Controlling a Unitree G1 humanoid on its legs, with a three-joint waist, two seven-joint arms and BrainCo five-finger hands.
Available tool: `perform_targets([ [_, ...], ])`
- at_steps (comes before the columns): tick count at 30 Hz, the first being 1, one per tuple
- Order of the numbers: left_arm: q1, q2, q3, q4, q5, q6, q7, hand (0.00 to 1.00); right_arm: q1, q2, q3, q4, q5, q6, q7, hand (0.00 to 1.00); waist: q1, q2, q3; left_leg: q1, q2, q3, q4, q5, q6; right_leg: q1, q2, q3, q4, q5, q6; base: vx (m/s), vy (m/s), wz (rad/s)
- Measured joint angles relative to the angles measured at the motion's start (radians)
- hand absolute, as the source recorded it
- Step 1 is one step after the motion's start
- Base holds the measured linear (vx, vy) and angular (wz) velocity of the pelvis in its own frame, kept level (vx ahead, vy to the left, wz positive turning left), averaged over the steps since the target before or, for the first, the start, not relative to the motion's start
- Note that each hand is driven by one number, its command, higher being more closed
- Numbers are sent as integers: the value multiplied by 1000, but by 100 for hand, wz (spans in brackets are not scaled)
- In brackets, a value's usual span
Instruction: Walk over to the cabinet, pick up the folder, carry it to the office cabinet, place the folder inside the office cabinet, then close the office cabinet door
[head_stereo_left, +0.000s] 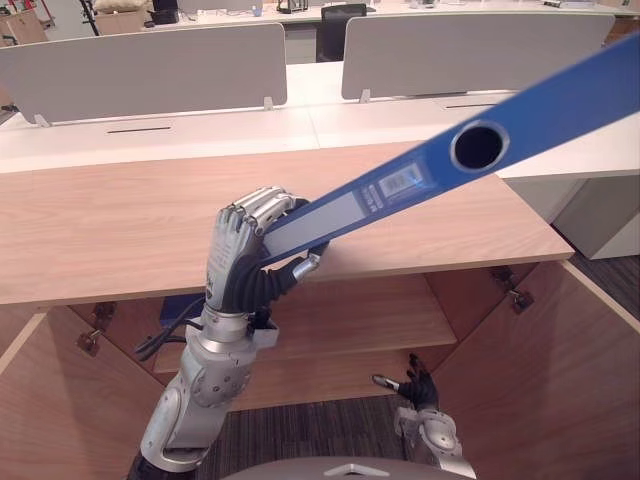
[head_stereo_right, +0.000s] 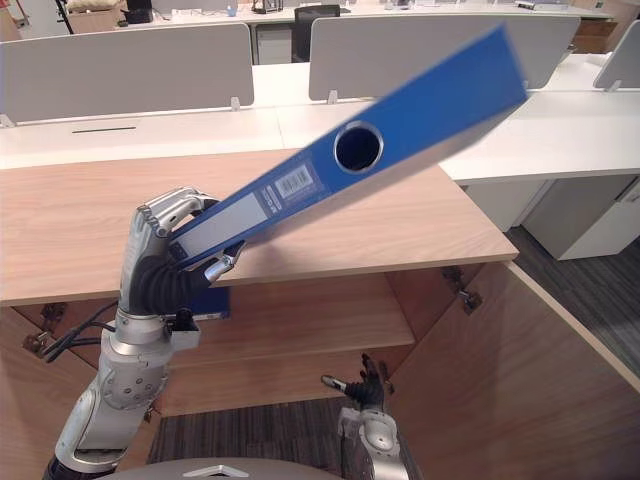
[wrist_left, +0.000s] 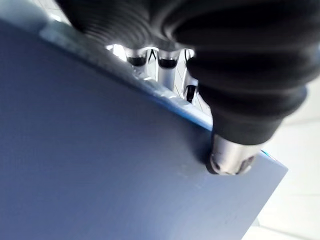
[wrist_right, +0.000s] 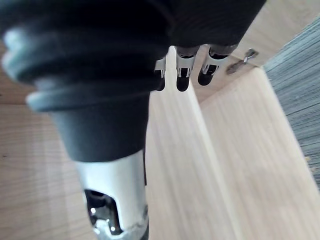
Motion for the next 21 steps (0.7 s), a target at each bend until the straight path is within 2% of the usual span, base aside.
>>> perform_targets([
  [6, -7, -56, -21, -68, -190, -39, 37, 100, 22, 50, 0, -238, 54, -52, -36, 0, 0, -1, 6, -4, 2, 40, 7, -10, 3, -32, 5, 42, 11, 1, 1, -36, -20, -19],
  [10, -14, -84, -18, -102, -293, -44, 83, 100, 49, 68, -3, -421, 65, -97, -65, 0, -3, -6, 18, -14, 1, 52, 34, -27, 9, -35, 5, 55, 13, 2, 2, -15, -12, -11],
  [13, -13, -88, 5, -108, -353, -44, 104, 100, 67, 87, -16, -545, 64, -112, -77, 0, -4, -11, 24, -14, 1, 57, 39, -33, 9, -35, 5, 61, 14, 2, 2, -31, -26, -5],
  [17, 11, -91, 27, -116, -434, -50, 110, 100, 71, 88, -21, -700, 63, -150, -103, 0, -4, -7, 27, -17, 1, 75, 54, -46, 10, -45, 5, 79, 15, 4, 5, -36, -19, -14],
  [21, 26, -106, 51, -115, -570, -56, 77, 100, 65, 88, -21, -860, 62, -191, -106, 0, -6, -5, 35, -17, 0, 93, 56, -50, 14, -52, 3, 96, 19, 6, 9, -42, -20, -11],
])
